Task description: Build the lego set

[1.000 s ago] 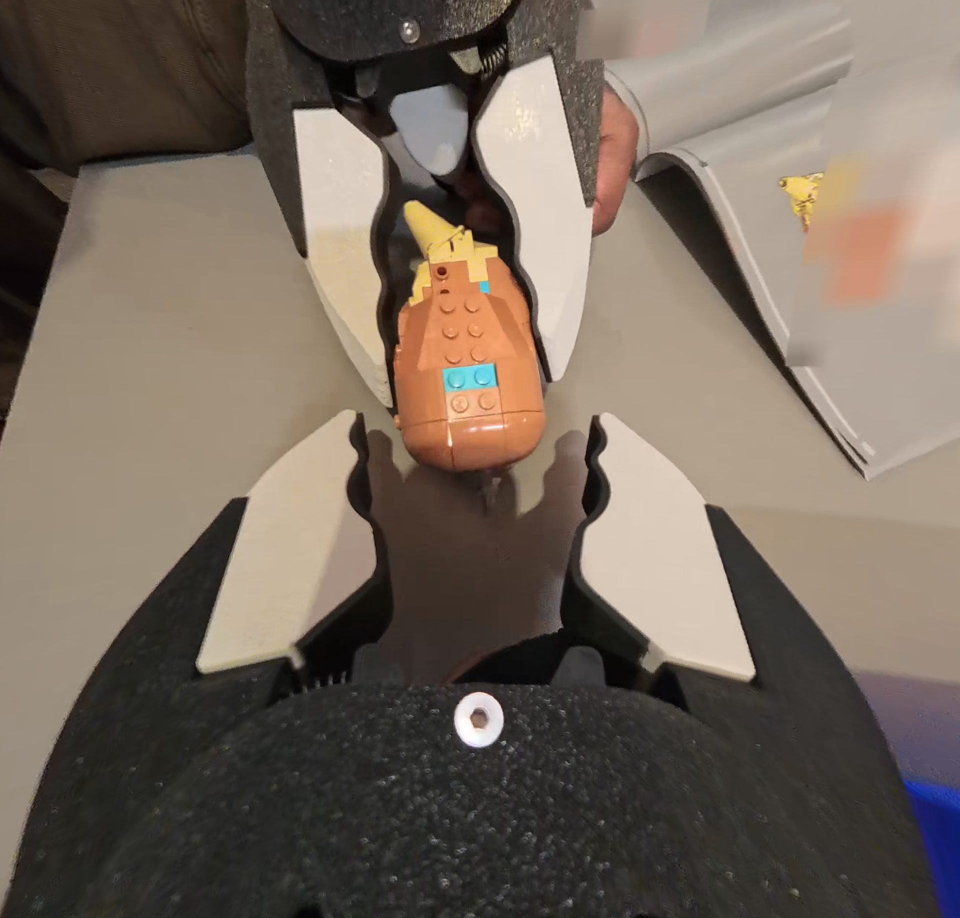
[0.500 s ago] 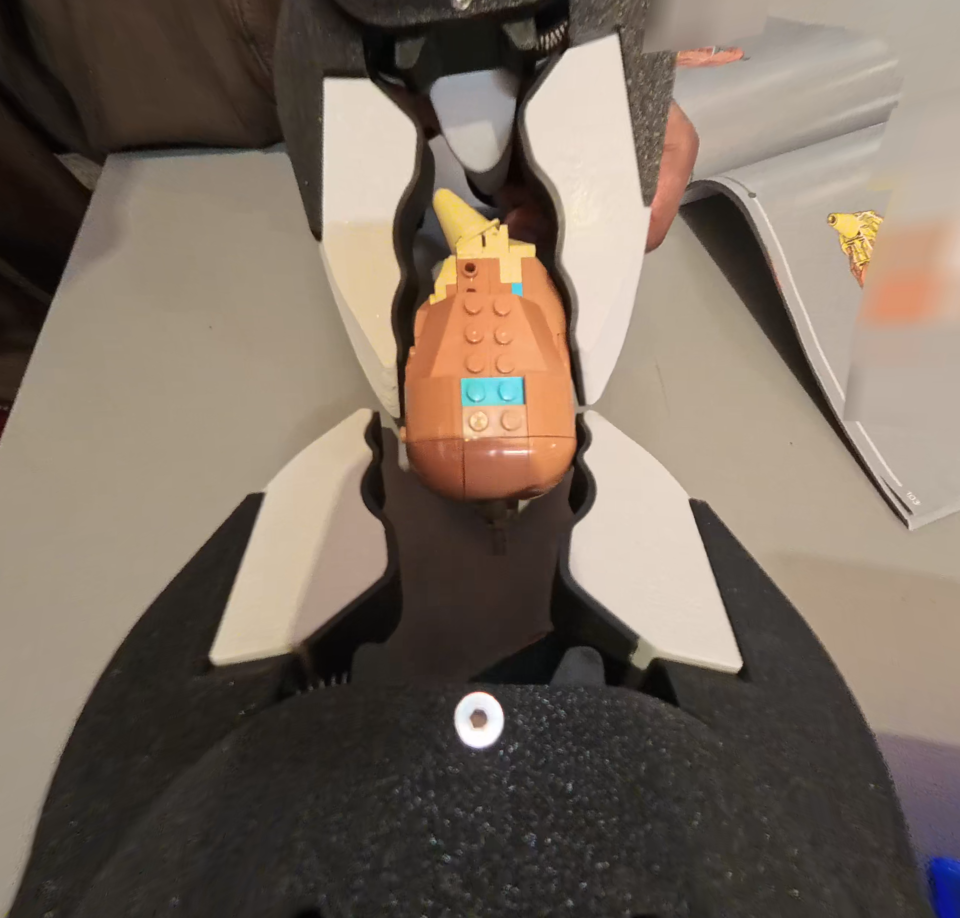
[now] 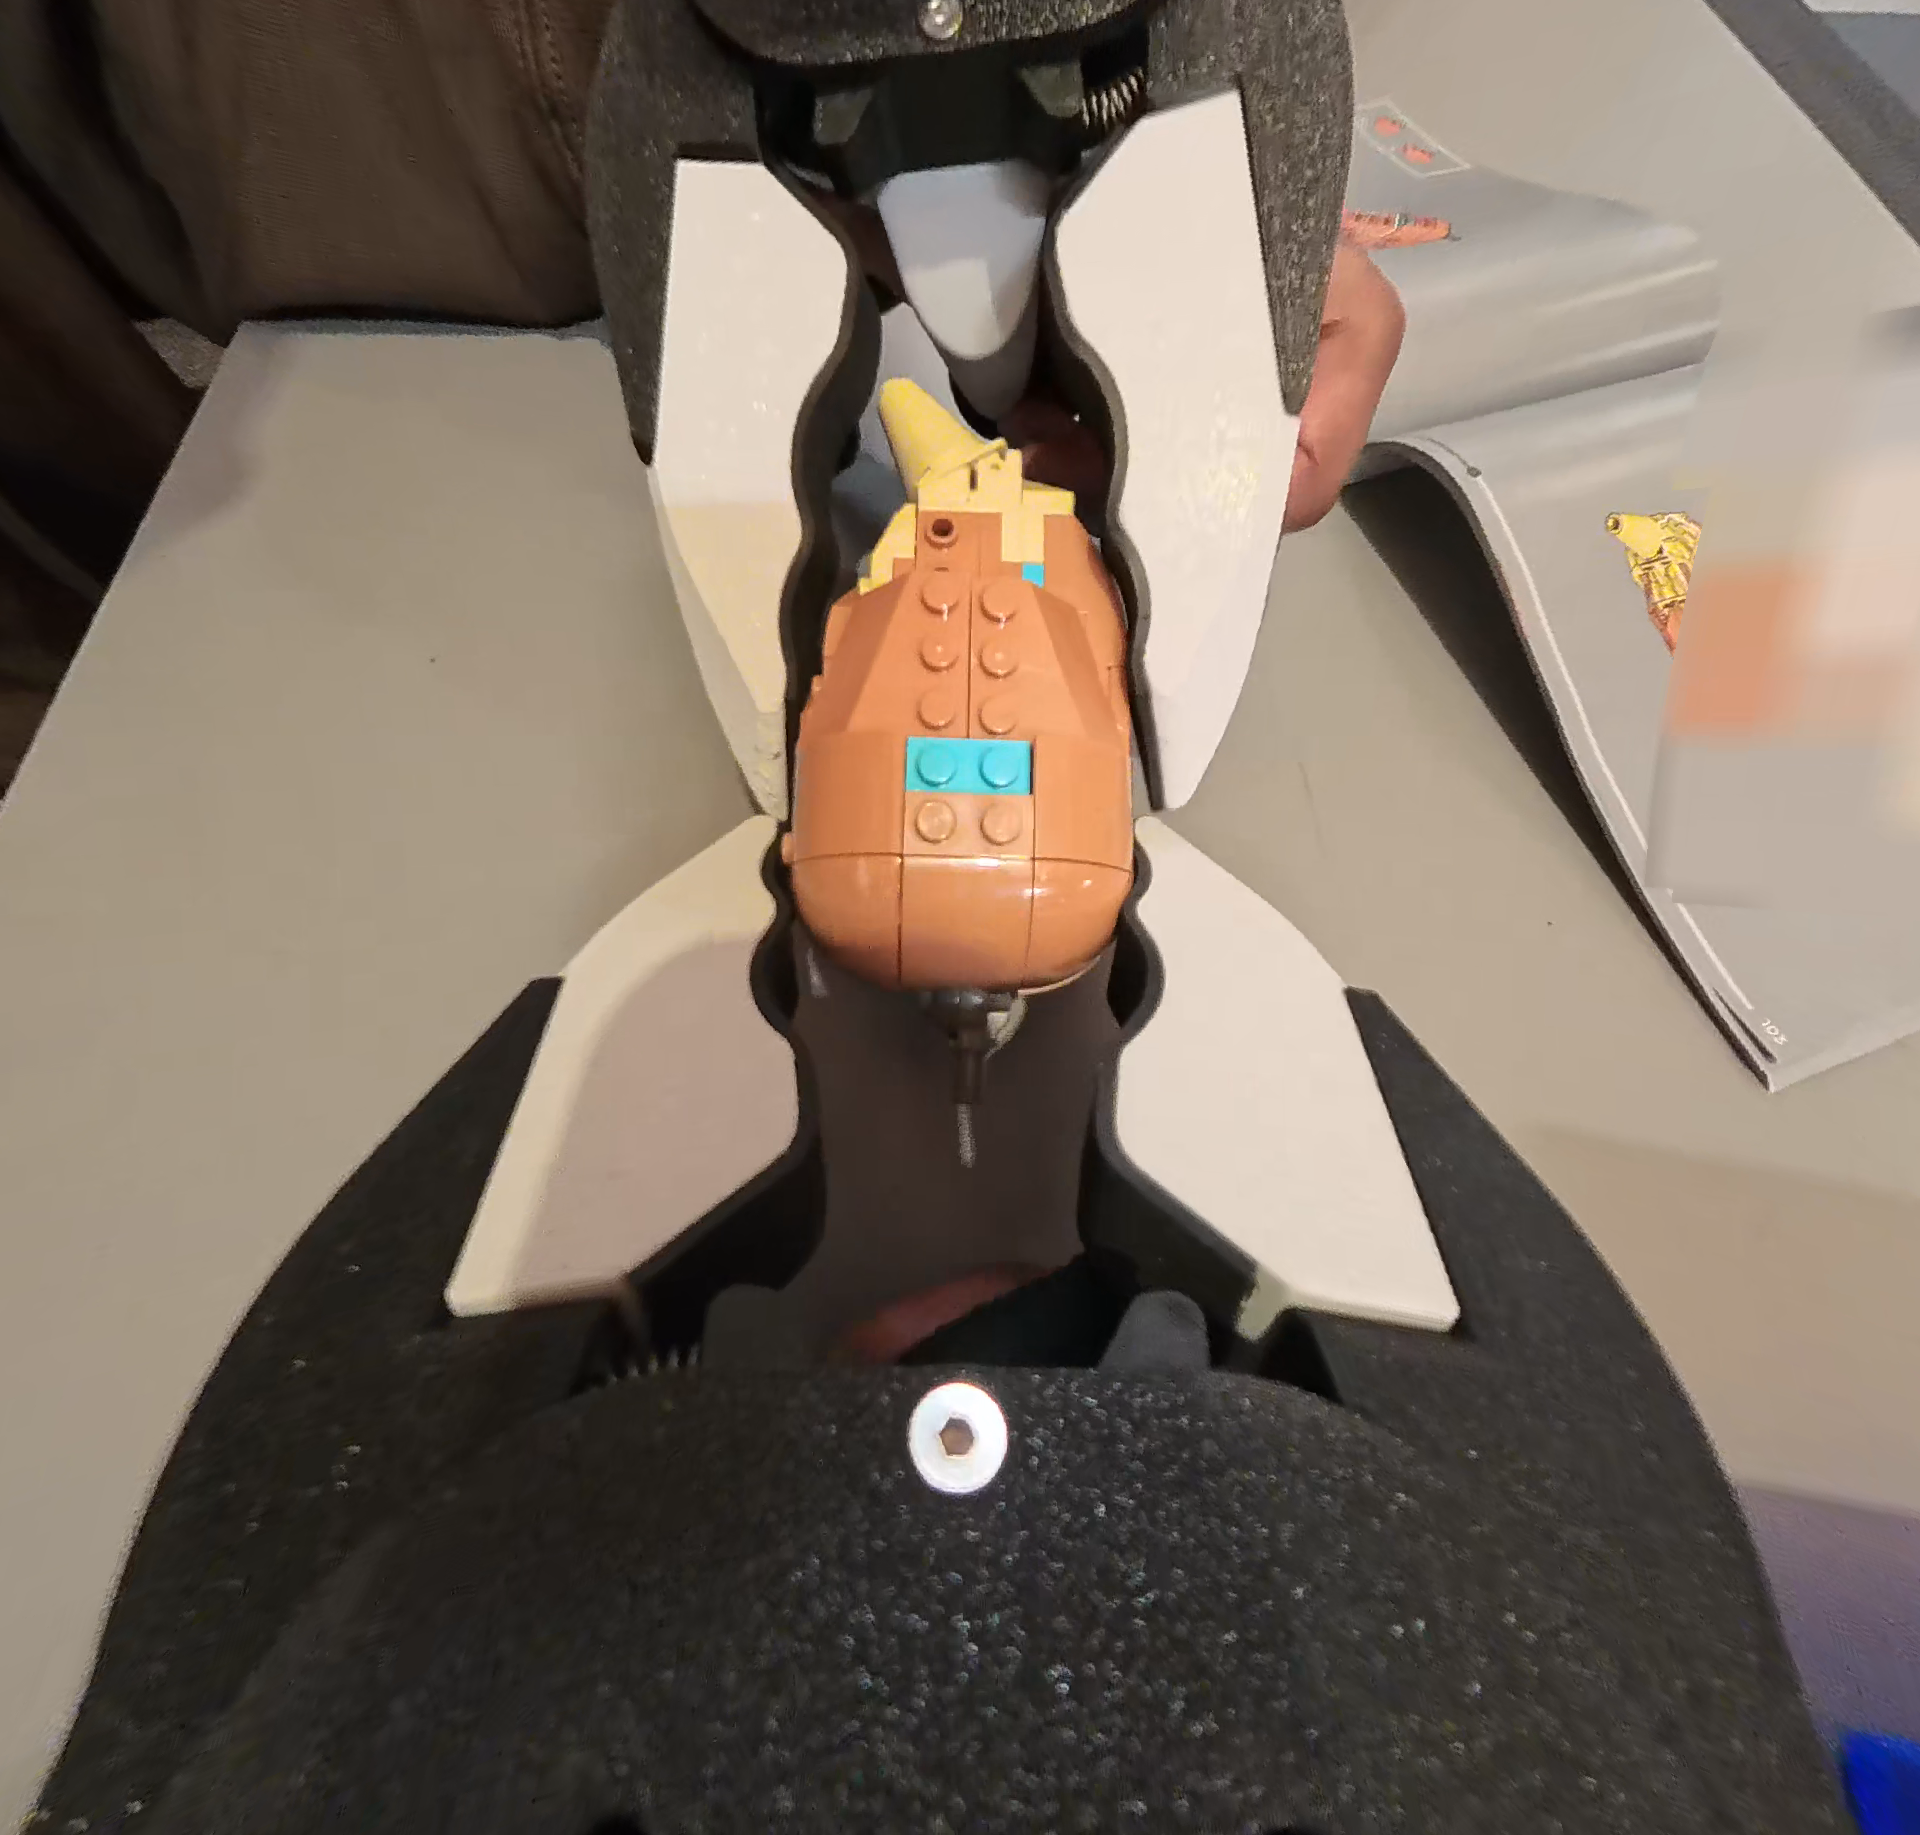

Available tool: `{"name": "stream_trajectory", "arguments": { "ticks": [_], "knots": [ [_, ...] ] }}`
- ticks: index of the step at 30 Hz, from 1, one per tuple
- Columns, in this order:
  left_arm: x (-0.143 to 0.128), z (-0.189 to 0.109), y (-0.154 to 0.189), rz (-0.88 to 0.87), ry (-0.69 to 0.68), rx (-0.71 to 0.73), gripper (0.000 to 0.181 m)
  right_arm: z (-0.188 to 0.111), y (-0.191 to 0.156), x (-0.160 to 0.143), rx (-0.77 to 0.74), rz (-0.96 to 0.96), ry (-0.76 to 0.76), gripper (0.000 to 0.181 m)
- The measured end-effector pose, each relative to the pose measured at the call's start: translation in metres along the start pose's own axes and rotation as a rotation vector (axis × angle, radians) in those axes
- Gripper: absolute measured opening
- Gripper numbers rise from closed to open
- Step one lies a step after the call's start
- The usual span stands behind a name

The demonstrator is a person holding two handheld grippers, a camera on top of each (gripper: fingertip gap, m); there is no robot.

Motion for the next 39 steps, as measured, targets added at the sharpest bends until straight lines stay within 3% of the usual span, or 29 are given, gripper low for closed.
{"name": "stream_trajectory", "arguments": {
  "ticks": [12,15,20,26,39],
  "knots": [
    [0.021,-0.022,-0.006,0.197,0.093,0.207,0.07,-0.013,0.008,0.004,-0.015,0.084,0.09,0.058],
    [0.023,-0.03,-0.003,0.393,0.049,0.321,0.072,-0.015,0.012,0.005,-0.027,0.132,0.073,0.059],
    [0.013,-0.022,0.003,0.855,-0.218,0.518,0.072,-0.018,0.02,0.005,-0.086,0.221,0.03,0.059],
    [0.016,0.0,0.008,1.109,-0.304,0.651,0.072,-0.018,0.022,0.005,-0.141,0.246,-0.012,0.059],
    [0.019,0.01,0.005,1.216,-0.341,0.793,0.048,-0.024,0.016,0.017,-0.185,0.198,0.035,0.058]
  ]
}}
Point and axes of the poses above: each gripper's, where its closed fingertips meet, z out along the fingers, x out of its top, y = z × x across the jaws, the point moved 7 cm from there along -z, back along the fingers, and after that the axes turned 3 degrees about z, right-handed, at the moved point
